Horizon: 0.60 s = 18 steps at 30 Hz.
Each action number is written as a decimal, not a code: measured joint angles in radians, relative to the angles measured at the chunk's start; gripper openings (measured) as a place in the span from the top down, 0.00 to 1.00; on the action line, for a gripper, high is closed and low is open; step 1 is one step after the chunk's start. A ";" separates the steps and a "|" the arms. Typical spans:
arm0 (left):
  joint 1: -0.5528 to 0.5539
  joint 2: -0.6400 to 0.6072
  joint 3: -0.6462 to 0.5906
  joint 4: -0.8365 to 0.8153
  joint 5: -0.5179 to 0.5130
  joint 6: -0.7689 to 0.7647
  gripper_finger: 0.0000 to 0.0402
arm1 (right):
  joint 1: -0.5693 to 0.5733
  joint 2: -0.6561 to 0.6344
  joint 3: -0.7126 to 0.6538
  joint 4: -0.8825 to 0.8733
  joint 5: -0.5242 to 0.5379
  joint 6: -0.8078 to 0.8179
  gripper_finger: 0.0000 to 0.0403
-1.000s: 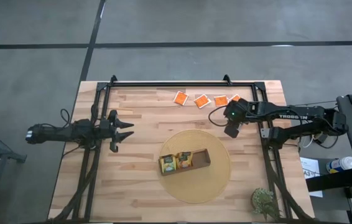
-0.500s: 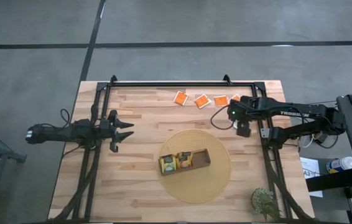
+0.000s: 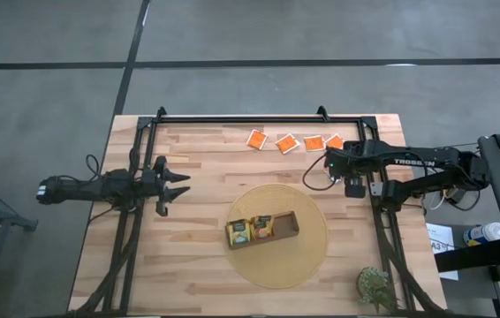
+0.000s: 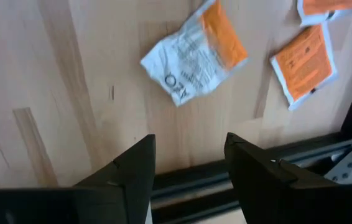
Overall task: Pick & Place Tea
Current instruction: Put the orange tea bag into the right section of the wooden organizer
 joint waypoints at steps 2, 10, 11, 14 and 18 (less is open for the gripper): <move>0.000 0.000 0.000 0.000 0.000 0.000 0.62 | 0.000 0.014 -0.007 0.023 0.000 -0.013 0.54; 0.000 0.000 0.000 0.000 0.000 0.000 0.62 | 0.007 0.177 -0.032 0.057 0.005 -0.011 0.53; 0.000 0.000 0.000 0.000 0.000 0.000 0.62 | 0.007 0.199 -0.033 0.066 0.008 -0.002 0.53; 0.000 0.000 0.000 0.000 0.000 0.000 0.62 | 0.006 0.258 -0.033 0.092 0.019 0.005 0.55; 0.000 0.000 0.000 0.000 0.000 0.000 0.62 | 0.006 0.314 -0.033 0.153 0.026 0.005 0.57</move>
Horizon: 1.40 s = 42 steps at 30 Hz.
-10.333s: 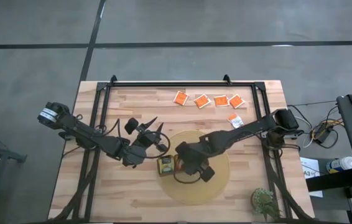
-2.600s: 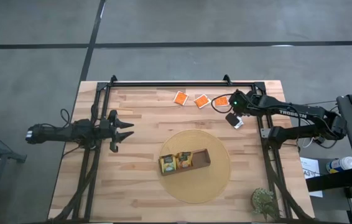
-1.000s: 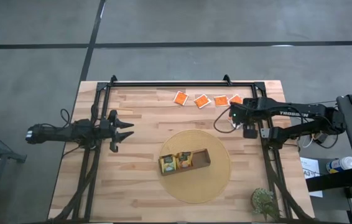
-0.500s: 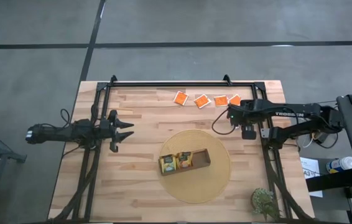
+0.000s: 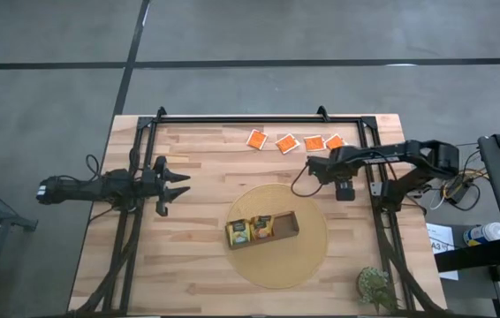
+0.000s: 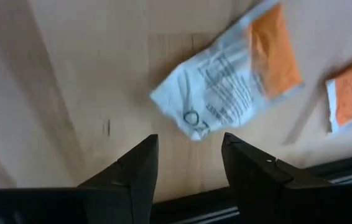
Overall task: Pick & Place Tea
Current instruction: Put the orange tea bag into the right section of the wooden organizer
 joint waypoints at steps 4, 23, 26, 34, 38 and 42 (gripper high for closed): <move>0.000 0.000 0.000 0.000 0.000 0.000 0.62 | 0.000 0.053 0.000 0.050 0.057 0.012 0.58; 0.000 0.000 0.000 0.000 0.000 0.000 0.62 | -0.002 0.124 -0.003 0.149 0.084 0.061 0.79; 0.000 0.000 0.000 0.000 0.000 0.000 0.62 | -0.002 0.094 0.001 0.151 0.035 0.056 0.90; 0.000 0.000 0.000 0.000 0.000 0.000 0.62 | 0.000 0.057 0.072 0.049 -0.138 0.106 0.98; 0.000 0.000 0.000 0.000 0.000 0.000 0.62 | 0.004 0.023 0.148 -0.029 -0.216 0.154 0.98; 0.000 0.000 0.000 0.000 0.000 0.000 0.62 | 0.012 -0.014 0.226 -0.060 -0.342 0.179 0.98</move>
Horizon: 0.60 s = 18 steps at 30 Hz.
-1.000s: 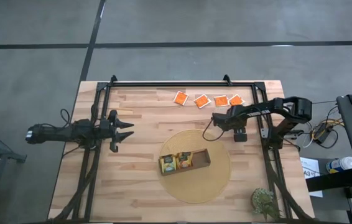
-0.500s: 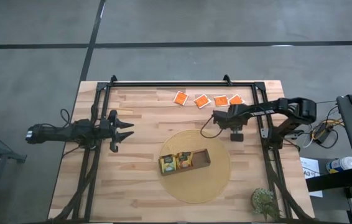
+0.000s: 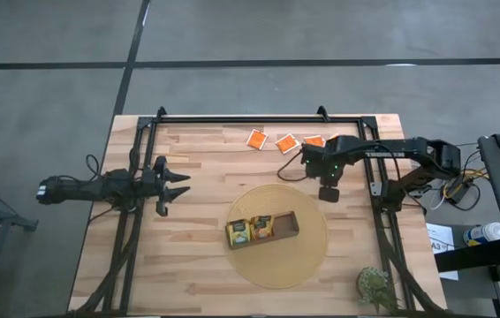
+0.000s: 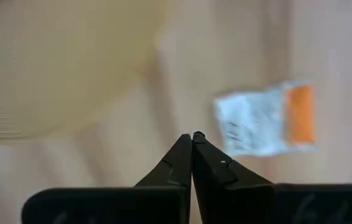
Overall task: Pick & Place Tea
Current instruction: Put the orange tea bag into the right section of the wooden organizer
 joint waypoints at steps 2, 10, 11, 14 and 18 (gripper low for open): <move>0.000 0.000 0.000 0.000 0.000 0.000 0.62 | 0.003 -0.016 0.032 -0.002 -0.083 0.005 0.98; 0.000 0.000 0.000 0.000 0.000 0.000 0.62 | 0.033 -0.028 0.048 0.007 -0.256 0.008 0.98; 0.000 0.000 0.000 0.000 0.000 0.000 0.62 | 0.033 -0.022 0.043 0.007 -0.271 0.001 0.98; 0.000 0.000 0.000 0.000 0.000 0.000 0.62 | 0.031 -0.005 0.030 0.001 -0.273 0.004 0.97; 0.000 0.000 0.000 0.000 0.000 0.000 0.62 | 0.033 0.007 0.027 -0.002 -0.272 0.001 0.90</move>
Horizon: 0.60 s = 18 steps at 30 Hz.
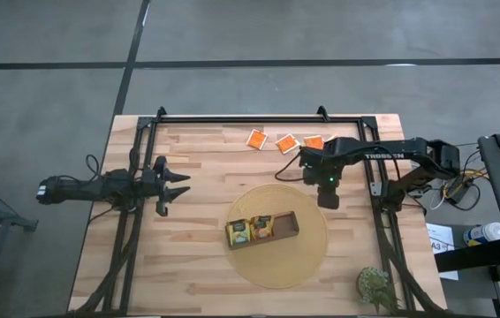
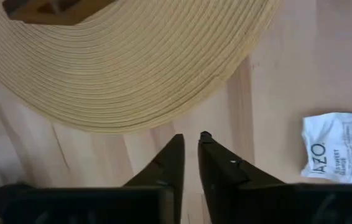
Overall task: Pick & Place Tea
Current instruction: Put the orange tea bag into the right section of the wooden organizer
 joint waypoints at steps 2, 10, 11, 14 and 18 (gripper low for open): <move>0.000 0.000 0.000 0.000 0.000 0.000 0.62 | 0.000 0.007 0.000 0.002 0.000 0.001 0.86; 0.000 0.000 0.000 0.000 0.000 0.000 0.62 | 0.000 0.006 -0.009 0.001 0.162 0.015 0.63; 0.000 0.000 0.000 0.000 0.000 0.000 0.62 | -0.001 0.006 -0.016 0.001 0.203 0.009 0.60; 0.000 0.000 0.000 0.000 0.000 0.000 0.62 | -0.001 0.006 -0.044 0.004 0.332 -0.008 0.53; 0.000 0.000 0.000 0.000 0.000 0.000 0.62 | -0.001 0.005 -0.096 0.017 0.451 -0.028 0.48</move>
